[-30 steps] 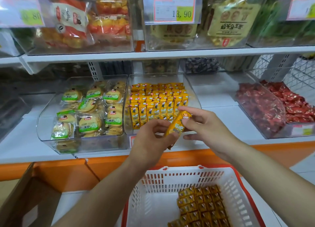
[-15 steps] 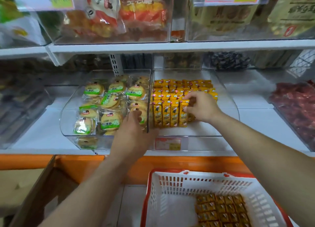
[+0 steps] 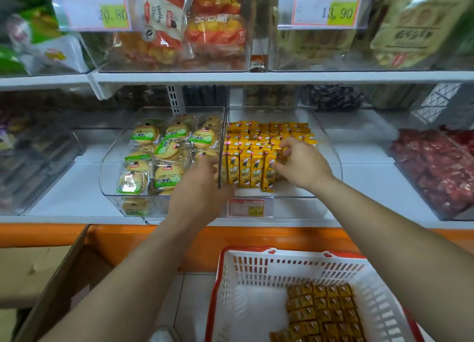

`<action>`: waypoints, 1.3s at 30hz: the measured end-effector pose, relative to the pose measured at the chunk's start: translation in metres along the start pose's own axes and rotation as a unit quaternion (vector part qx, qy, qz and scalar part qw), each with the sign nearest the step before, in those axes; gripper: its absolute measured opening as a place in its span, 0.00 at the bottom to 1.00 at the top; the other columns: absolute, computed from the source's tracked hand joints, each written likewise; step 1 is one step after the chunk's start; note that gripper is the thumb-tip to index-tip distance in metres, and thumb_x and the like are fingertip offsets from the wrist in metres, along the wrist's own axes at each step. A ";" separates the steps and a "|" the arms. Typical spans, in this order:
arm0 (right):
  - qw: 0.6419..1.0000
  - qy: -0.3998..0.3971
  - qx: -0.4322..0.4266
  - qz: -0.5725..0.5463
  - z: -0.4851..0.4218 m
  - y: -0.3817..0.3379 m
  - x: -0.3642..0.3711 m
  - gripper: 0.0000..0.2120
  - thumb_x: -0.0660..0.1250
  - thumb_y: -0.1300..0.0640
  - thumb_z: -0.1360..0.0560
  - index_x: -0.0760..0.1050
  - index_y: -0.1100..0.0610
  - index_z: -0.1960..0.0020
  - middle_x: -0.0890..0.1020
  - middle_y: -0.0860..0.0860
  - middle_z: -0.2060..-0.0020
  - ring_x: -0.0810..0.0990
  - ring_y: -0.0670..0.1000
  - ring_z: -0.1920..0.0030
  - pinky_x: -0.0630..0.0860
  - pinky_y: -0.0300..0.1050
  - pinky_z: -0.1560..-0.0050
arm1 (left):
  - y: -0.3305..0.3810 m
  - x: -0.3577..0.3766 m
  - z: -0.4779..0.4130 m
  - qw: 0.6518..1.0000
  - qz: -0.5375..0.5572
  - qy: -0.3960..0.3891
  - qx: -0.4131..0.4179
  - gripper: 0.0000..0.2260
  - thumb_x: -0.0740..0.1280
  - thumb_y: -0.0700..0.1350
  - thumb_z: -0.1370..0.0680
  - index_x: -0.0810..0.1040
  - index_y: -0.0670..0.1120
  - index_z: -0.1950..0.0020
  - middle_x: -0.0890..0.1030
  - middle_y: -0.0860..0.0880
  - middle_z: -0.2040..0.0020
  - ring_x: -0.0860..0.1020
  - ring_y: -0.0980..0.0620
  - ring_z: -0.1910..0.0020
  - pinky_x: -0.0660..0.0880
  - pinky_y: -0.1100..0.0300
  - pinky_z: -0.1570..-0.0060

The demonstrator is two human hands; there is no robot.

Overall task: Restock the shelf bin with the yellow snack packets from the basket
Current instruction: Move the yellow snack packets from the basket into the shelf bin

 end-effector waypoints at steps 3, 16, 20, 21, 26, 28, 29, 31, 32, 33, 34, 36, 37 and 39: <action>0.997 0.016 -0.030 -0.063 0.033 -0.010 -0.030 0.18 0.75 0.50 0.29 0.77 0.50 0.41 0.80 0.46 0.52 0.79 0.48 0.53 0.77 0.47 0.52 | 0.019 -0.010 0.016 0.998 0.030 0.024 0.043 0.17 0.70 0.55 0.22 0.75 0.51 0.36 0.80 0.54 0.45 0.80 0.52 0.49 0.81 0.48 0.52; 0.977 -0.152 0.084 -0.121 0.195 0.103 0.026 0.07 0.76 0.58 0.30 0.79 0.49 0.59 0.82 0.44 0.63 0.82 0.48 0.58 0.76 0.43 0.55 | 0.014 0.163 0.136 0.959 -0.058 -0.278 0.001 0.17 0.72 0.52 0.23 0.77 0.49 0.36 0.78 0.47 0.36 0.78 0.48 0.42 0.75 0.54 0.41; 0.958 -0.236 0.138 -0.082 0.230 0.158 0.084 0.09 0.75 0.57 0.30 0.80 0.54 0.50 0.83 0.49 0.59 0.83 0.52 0.52 0.78 0.47 0.48 | -0.026 0.231 0.175 0.929 -0.064 -0.359 -0.064 0.20 0.69 0.51 0.21 0.73 0.44 0.32 0.77 0.44 0.35 0.76 0.44 0.36 0.73 0.53 0.40; 0.954 -0.247 0.148 -0.084 0.239 0.167 0.098 0.14 0.75 0.56 0.29 0.79 0.55 0.45 0.83 0.49 0.58 0.83 0.52 0.52 0.77 0.47 0.48 | -0.038 0.246 0.186 0.920 -0.066 -0.377 -0.082 0.22 0.69 0.51 0.21 0.71 0.42 0.30 0.76 0.43 0.34 0.75 0.43 0.35 0.73 0.53 0.40; 0.926 -0.331 0.166 -0.073 0.273 0.196 0.173 0.35 0.75 0.50 0.28 0.64 0.52 0.26 0.80 0.47 0.49 0.80 0.51 0.48 0.74 0.45 0.52 | -0.092 0.303 0.214 0.893 -0.072 -0.420 -0.142 0.31 0.71 0.51 0.22 0.63 0.45 0.23 0.72 0.43 0.29 0.75 0.42 0.34 0.76 0.45 0.38; 0.926 -0.353 0.129 -0.023 0.279 0.203 0.197 0.36 0.75 0.46 0.30 0.64 0.51 0.26 0.78 0.51 0.40 0.77 0.55 0.40 0.74 0.48 0.45 | -0.108 0.323 0.218 0.881 -0.078 -0.444 -0.145 0.33 0.73 0.50 0.23 0.62 0.47 0.22 0.71 0.44 0.28 0.76 0.42 0.35 0.77 0.44 0.39; 0.927 -0.359 0.107 0.009 0.280 0.206 0.206 0.37 0.74 0.45 0.30 0.64 0.50 0.26 0.76 0.53 0.36 0.75 0.57 0.36 0.74 0.51 0.39 | -0.116 0.333 0.221 0.876 -0.085 -0.454 -0.139 0.34 0.74 0.51 0.24 0.62 0.47 0.22 0.70 0.44 0.27 0.75 0.42 0.35 0.77 0.44 0.39; 0.926 -0.366 0.077 0.057 0.282 0.213 0.221 0.36 0.73 0.44 0.30 0.64 0.48 0.26 0.72 0.54 0.33 0.70 0.59 0.32 0.72 0.56 0.35 | -0.125 0.353 0.225 0.868 -0.108 -0.473 -0.104 0.39 0.75 0.54 0.26 0.60 0.49 0.20 0.67 0.45 0.25 0.70 0.41 0.29 0.74 0.43 0.36; 0.925 -0.366 0.072 0.073 0.283 0.217 0.226 0.34 0.73 0.45 0.29 0.65 0.48 0.27 0.71 0.53 0.33 0.69 0.58 0.32 0.73 0.57 0.35 | -0.127 0.363 0.228 0.863 -0.118 -0.484 -0.079 0.42 0.76 0.56 0.27 0.57 0.49 0.19 0.64 0.45 0.23 0.66 0.41 0.27 0.72 0.42 0.34; 0.927 -0.359 0.076 0.083 0.282 0.223 0.229 0.31 0.73 0.46 0.28 0.67 0.48 0.29 0.70 0.53 0.35 0.68 0.58 0.33 0.74 0.57 0.37 | -0.128 0.373 0.230 0.857 -0.123 -0.497 -0.056 0.46 0.76 0.58 0.29 0.54 0.50 0.18 0.62 0.45 0.22 0.62 0.40 0.25 0.70 0.41 0.32; 0.930 -0.345 0.090 0.086 0.282 0.230 0.231 0.28 0.73 0.47 0.28 0.69 0.49 0.32 0.71 0.53 0.37 0.69 0.58 0.34 0.75 0.56 0.39 | -0.128 0.382 0.233 0.850 -0.123 -0.511 -0.035 0.50 0.77 0.60 0.30 0.50 0.50 0.18 0.59 0.45 0.21 0.59 0.40 0.24 0.68 0.40 0.31; 0.934 -0.325 0.130 0.075 0.283 0.242 0.232 0.22 0.74 0.47 0.29 0.71 0.52 0.40 0.75 0.54 0.43 0.75 0.58 0.40 0.76 0.52 0.46 | -0.128 0.399 0.240 0.838 -0.126 -0.530 -0.001 0.59 0.79 0.63 0.35 0.43 0.51 0.17 0.56 0.46 0.20 0.56 0.40 0.23 0.66 0.41 0.29; 0.933 -0.324 0.144 0.069 0.285 0.247 0.232 0.20 0.75 0.47 0.30 0.71 0.52 0.43 0.77 0.53 0.47 0.77 0.57 0.44 0.75 0.50 0.50 | -0.129 0.406 0.243 0.834 -0.134 -0.535 0.017 0.63 0.79 0.65 0.37 0.40 0.50 0.17 0.56 0.45 0.20 0.56 0.40 0.23 0.65 0.41 0.28; 0.934 -0.315 0.156 0.062 0.290 0.253 0.233 0.19 0.76 0.47 0.31 0.72 0.51 0.46 0.81 0.51 0.53 0.80 0.55 0.50 0.76 0.48 0.54 | -0.130 0.418 0.249 0.832 -0.161 -0.528 0.060 0.66 0.78 0.69 0.39 0.37 0.48 0.18 0.57 0.43 0.21 0.59 0.39 0.24 0.66 0.41 0.29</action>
Point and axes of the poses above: each hand's wrist, its own z-axis away from the middle knuckle, its own x-axis out of the palm, y = z × x, the point moved 6 cm from there along -z, towards the middle knuckle
